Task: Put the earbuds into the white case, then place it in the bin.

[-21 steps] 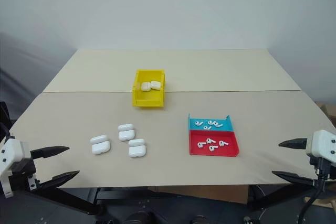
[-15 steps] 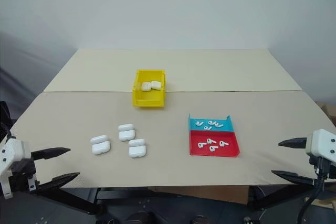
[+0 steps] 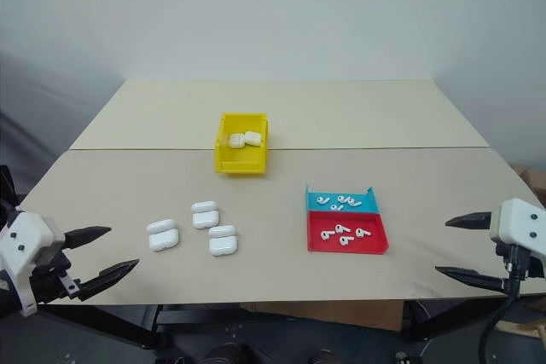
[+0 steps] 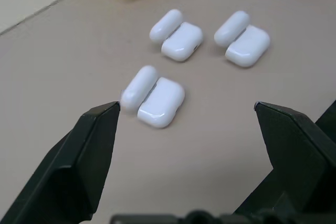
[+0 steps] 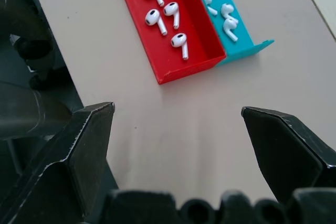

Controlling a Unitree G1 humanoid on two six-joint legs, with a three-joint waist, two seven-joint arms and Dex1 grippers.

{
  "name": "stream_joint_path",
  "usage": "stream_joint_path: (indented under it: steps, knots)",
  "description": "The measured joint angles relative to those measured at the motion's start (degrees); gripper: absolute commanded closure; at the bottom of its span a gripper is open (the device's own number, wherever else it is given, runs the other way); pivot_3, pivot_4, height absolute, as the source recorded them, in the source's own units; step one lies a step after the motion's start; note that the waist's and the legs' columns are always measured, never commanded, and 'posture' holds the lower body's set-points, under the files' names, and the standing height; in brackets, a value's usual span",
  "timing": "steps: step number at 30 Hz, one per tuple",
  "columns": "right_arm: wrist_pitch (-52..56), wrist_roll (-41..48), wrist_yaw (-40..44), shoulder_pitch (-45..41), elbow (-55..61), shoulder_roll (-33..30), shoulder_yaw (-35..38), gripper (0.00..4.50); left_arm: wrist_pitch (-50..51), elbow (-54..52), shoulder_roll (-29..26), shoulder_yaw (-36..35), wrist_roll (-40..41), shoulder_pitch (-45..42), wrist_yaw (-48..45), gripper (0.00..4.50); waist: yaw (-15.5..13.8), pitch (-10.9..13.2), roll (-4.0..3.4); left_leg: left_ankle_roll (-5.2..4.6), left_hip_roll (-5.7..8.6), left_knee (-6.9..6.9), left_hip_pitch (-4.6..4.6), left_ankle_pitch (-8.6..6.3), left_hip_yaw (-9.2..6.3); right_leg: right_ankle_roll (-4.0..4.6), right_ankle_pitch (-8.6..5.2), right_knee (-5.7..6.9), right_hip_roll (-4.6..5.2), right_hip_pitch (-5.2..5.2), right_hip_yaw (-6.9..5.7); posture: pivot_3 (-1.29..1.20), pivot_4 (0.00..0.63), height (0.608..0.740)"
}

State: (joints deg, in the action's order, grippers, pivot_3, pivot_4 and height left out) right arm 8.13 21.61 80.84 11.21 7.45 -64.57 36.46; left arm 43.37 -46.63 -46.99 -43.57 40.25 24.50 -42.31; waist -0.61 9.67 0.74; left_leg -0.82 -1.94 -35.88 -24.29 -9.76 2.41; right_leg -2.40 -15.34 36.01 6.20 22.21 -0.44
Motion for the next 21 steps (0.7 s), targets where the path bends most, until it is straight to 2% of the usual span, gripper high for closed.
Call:
stream_joint_path:
  steps: [5, 6, 8, 10, 12, 14, 18, 19, 21]
  knots:
    - [1.82, 0.71, 0.12, 0.06, 1.03, 0.01, 0.04, 0.00, 16.52, -8.58, 0.37, -0.52, 12.29, -3.85, 18.29, 0.04, -0.17, -0.01, 0.02, -0.10, 0.01, -0.05, 0.05, 0.06, -0.05, 0.05, 0.26, 0.21, -0.14, -0.08, 0.02, 0.00, 0.150, 0.740]
    - [1.89, 0.69, 0.11, 0.30, 1.03, 0.05, 0.04, 0.00, 19.35, -8.93, 0.17, -0.48, 16.45, -4.96, 23.83, 0.04, -0.18, -0.01, 0.02, -0.40, 0.00, -0.05, 0.05, 0.25, -0.07, 0.05, 0.26, 0.23, -0.18, -0.08, 0.01, 0.00, 0.150, 0.740]
    - [1.97, 0.60, 0.02, 0.55, 0.96, 0.17, 0.03, 0.00, 21.55, -8.82, -3.15, 0.65, 28.72, -5.31, 39.91, 0.04, -0.12, 0.00, 0.07, -0.42, -0.13, -0.05, 0.06, 0.26, -0.12, 0.10, 0.30, 0.27, -0.14, -0.11, 0.04, 0.00, 0.150, 0.740]
    - [2.06, 0.56, -0.27, 0.48, 0.99, 0.29, -0.19, 0.00, 17.18, -8.49, -11.50, 5.84, 44.13, -5.29, 59.51, 0.04, -0.13, 0.00, 0.13, -0.37, -0.22, -0.04, 0.14, 0.23, -0.13, 0.28, 0.44, 0.27, 0.18, -0.16, 0.15, 0.00, 0.150, 0.740]
    - [2.10, 0.55, -0.93, -0.13, 0.91, 0.35, -1.23, 0.00, 7.09, -7.75, -21.07, 14.96, 60.36, -7.37, 80.63, 0.04, -0.16, -0.01, 0.13, -0.14, -0.24, -0.03, 0.23, 0.09, -0.06, 0.51, 0.62, 0.25, 0.32, -0.21, 0.30, 0.00, 0.150, 0.740]
    - [2.13, 0.52, -1.39, -1.13, 0.87, 0.39, -2.58, 0.00, -2.54, -7.23, -24.40, 24.19, 68.82, -12.38, 95.65, 0.04, -0.13, -0.06, 0.00, -0.02, -0.18, -0.02, 0.25, 0.02, 0.23, 0.55, 0.64, 0.17, 0.20, -0.20, 0.42, 0.00, 0.150, 0.740]
    - [2.34, 0.50, -2.37, -2.13, 0.31, 0.51, -4.68, 0.00, -14.23, -5.91, -19.61, 43.41, 72.39, -26.32, 116.89, 0.04, -0.15, -0.01, 0.09, -0.13, 0.10, -0.05, 0.51, 0.08, 0.79, 0.56, 0.79, 0.08, -0.14, -0.37, 0.84, 0.00, 0.150, 0.740]
    - [2.36, 0.53, -2.51, -2.42, 0.47, 0.52, -4.91, 0.00, -15.77, -5.88, -18.25, 46.51, 72.63, -29.16, 120.41, 0.04, -0.18, 0.03, 0.17, -0.44, 0.11, -0.06, 0.49, 0.28, 0.84, 0.52, 0.84, 0.06, -0.23, -0.36, 0.92, 0.00, 0.150, 0.740]
    - [2.41, 0.53, -2.87, -2.84, 0.56, 0.51, -5.04, 0.00, -18.86, -5.40, -15.63, 51.91, 72.66, -34.62, 127.66, 0.04, -0.40, 0.02, 0.33, -0.48, 0.11, -0.08, 0.49, 0.30, 0.91, 0.39, 0.95, -0.07, -0.35, -0.41, 1.07, 0.00, 0.150, 0.740]
